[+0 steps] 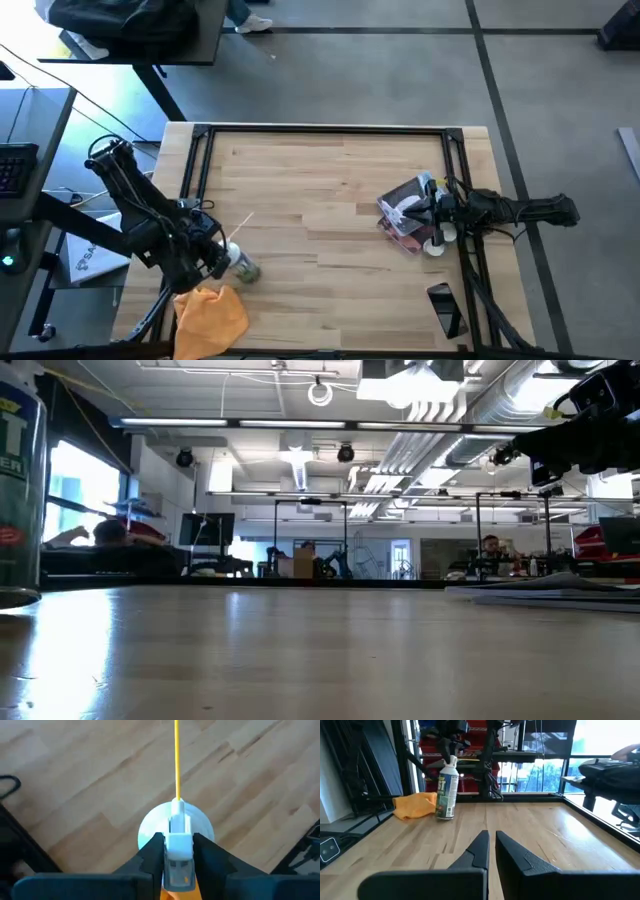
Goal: Apply microfiber cloth
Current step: Move the spray bottle to the middle left of the table
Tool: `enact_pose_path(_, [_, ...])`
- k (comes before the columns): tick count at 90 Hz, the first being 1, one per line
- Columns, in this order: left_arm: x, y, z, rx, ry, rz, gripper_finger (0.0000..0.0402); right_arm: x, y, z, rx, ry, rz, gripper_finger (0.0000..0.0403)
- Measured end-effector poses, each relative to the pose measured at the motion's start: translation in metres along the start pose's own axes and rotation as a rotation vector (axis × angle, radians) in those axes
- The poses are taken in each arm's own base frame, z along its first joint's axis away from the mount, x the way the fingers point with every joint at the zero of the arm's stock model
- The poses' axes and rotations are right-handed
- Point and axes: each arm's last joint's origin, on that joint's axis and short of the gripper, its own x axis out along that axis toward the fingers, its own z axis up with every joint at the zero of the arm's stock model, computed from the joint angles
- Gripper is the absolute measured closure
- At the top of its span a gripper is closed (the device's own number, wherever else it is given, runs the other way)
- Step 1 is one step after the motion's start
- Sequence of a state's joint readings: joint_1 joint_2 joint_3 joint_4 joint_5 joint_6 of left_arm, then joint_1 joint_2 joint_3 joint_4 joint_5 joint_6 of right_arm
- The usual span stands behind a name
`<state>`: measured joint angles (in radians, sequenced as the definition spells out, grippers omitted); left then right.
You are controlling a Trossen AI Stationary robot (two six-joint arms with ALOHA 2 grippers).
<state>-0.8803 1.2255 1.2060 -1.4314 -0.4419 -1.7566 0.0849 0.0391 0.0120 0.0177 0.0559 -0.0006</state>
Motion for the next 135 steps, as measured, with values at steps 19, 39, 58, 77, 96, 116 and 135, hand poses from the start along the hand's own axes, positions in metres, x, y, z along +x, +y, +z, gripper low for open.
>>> enact_pose_path(19, [0.003,0.002,0.009,0.123,-0.024,0.042,0.0346,0.0,0.0,0.0,0.0,0.0,0.0,0.0403])
enact_pose_path(39, [0.01,0.003,0.023,0.272,-0.031,0.089,0.0347,0.0,0.0,0.0,0.0,0.0,0.0,0.0403])
enact_pose_path(58, [0.002,-0.001,0.04,0.408,-0.064,0.079,0.0348,0.0,0.0,0.0,0.0,0.0,0.0,0.0403])
enact_pose_path(77, [-0.006,-0.003,0.055,0.563,-0.122,0.08,0.0348,0.0,0.0,0.001,0.055,-0.01,0.0,0.0403])
enact_pose_path(96, [-0.002,-0.004,0.064,0.647,-0.127,0.097,0.0348,0.0,0.0,0.001,0.178,-0.015,0.001,0.0403])
enact_pose_path(116, [0.003,-0.012,0.077,0.775,-0.126,0.022,0.0348,0.0,0.0,0.001,0.189,-0.016,0.001,0.0403])
enact_pose_path(135, [0.01,-0.01,0.094,0.829,-0.06,-0.019,0.0348,0.0,0.0,0.006,0.443,-0.065,0.011,0.0403])
